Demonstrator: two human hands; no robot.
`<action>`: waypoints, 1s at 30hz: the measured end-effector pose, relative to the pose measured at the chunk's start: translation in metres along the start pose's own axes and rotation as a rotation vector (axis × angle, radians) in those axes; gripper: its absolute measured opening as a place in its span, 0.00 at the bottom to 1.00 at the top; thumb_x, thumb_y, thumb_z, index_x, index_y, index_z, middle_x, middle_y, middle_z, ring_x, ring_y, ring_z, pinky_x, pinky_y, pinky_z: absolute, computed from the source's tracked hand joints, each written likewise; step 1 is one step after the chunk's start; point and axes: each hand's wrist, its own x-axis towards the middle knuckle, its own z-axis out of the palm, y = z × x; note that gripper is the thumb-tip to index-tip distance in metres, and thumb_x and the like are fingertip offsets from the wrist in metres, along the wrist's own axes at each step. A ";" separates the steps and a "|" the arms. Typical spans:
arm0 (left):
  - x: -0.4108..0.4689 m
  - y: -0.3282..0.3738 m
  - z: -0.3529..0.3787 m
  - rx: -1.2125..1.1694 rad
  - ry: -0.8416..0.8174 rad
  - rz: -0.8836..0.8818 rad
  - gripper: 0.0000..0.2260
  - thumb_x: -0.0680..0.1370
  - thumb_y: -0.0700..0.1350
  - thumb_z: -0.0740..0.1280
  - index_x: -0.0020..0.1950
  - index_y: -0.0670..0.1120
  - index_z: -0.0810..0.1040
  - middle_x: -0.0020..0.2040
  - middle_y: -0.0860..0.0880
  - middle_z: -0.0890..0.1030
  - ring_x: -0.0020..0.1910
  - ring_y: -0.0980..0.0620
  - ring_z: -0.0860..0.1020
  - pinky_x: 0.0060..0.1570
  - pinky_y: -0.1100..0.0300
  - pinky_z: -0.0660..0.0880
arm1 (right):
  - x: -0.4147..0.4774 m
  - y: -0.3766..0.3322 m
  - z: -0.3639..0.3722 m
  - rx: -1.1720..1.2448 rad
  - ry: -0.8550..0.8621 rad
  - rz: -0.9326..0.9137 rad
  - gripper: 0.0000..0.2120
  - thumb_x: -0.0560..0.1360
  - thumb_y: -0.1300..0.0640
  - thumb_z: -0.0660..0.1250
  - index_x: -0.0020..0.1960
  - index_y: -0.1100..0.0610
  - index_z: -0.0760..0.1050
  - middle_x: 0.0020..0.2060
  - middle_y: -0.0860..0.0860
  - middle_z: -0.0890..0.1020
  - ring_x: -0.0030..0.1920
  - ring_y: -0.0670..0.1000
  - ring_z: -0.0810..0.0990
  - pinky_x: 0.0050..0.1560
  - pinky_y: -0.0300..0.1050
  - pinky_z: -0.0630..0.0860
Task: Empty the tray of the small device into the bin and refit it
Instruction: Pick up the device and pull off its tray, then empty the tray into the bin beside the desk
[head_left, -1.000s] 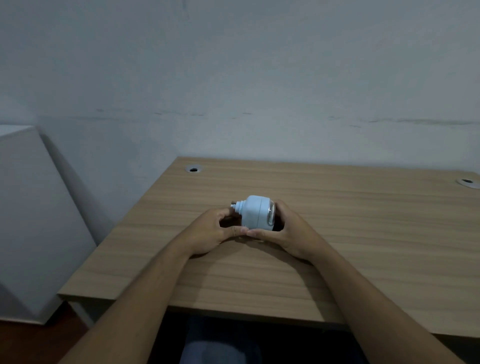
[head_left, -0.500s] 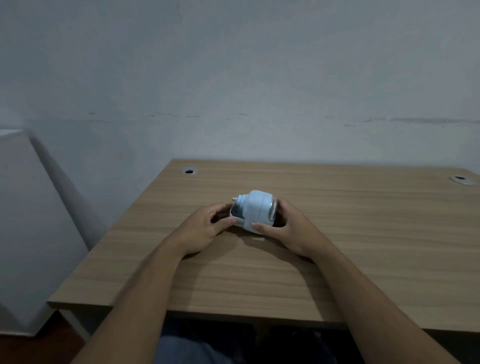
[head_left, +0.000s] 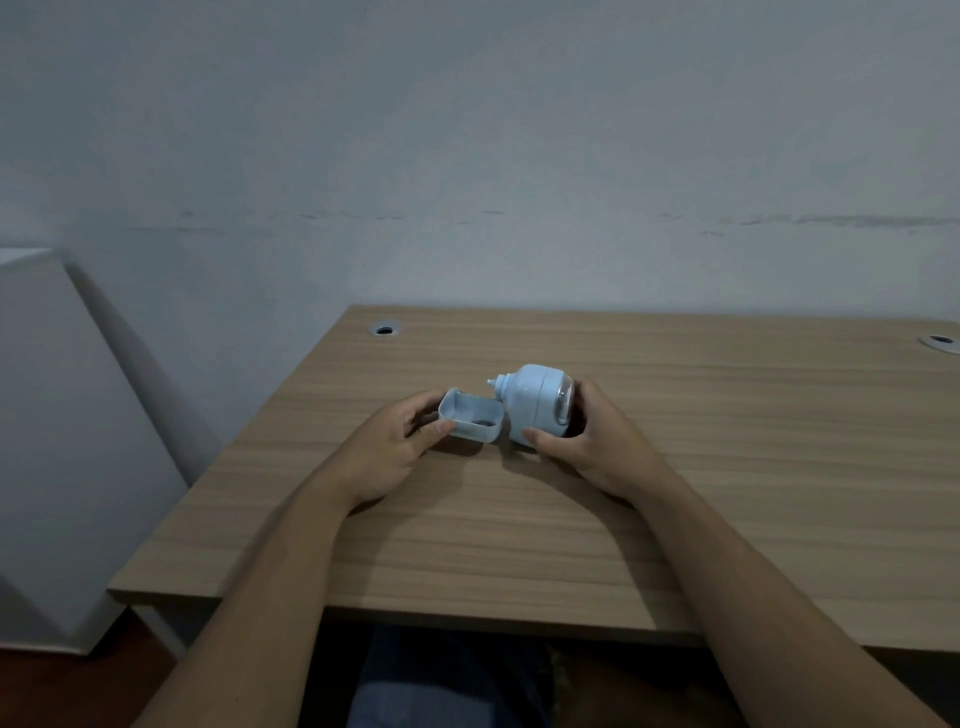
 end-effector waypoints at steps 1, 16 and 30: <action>-0.001 0.000 0.000 -0.007 0.002 0.003 0.20 0.88 0.43 0.68 0.81 0.48 0.76 0.74 0.55 0.84 0.74 0.59 0.80 0.74 0.61 0.76 | 0.000 0.000 0.001 -0.009 -0.002 -0.002 0.27 0.73 0.53 0.84 0.67 0.51 0.76 0.54 0.41 0.85 0.50 0.32 0.83 0.47 0.26 0.76; -0.057 0.011 -0.006 -0.129 0.052 -0.047 0.19 0.88 0.47 0.67 0.80 0.47 0.78 0.71 0.52 0.86 0.71 0.53 0.84 0.76 0.53 0.77 | -0.026 -0.024 -0.003 0.019 -0.070 -0.013 0.36 0.72 0.44 0.84 0.74 0.48 0.72 0.63 0.41 0.83 0.57 0.33 0.83 0.51 0.24 0.78; -0.160 0.048 -0.091 -0.176 0.195 -0.096 0.20 0.81 0.56 0.72 0.72 0.57 0.80 0.68 0.52 0.84 0.69 0.54 0.81 0.67 0.48 0.84 | -0.055 -0.147 0.015 -0.057 0.179 -0.372 0.15 0.81 0.51 0.76 0.66 0.55 0.82 0.67 0.51 0.83 0.68 0.48 0.82 0.71 0.55 0.80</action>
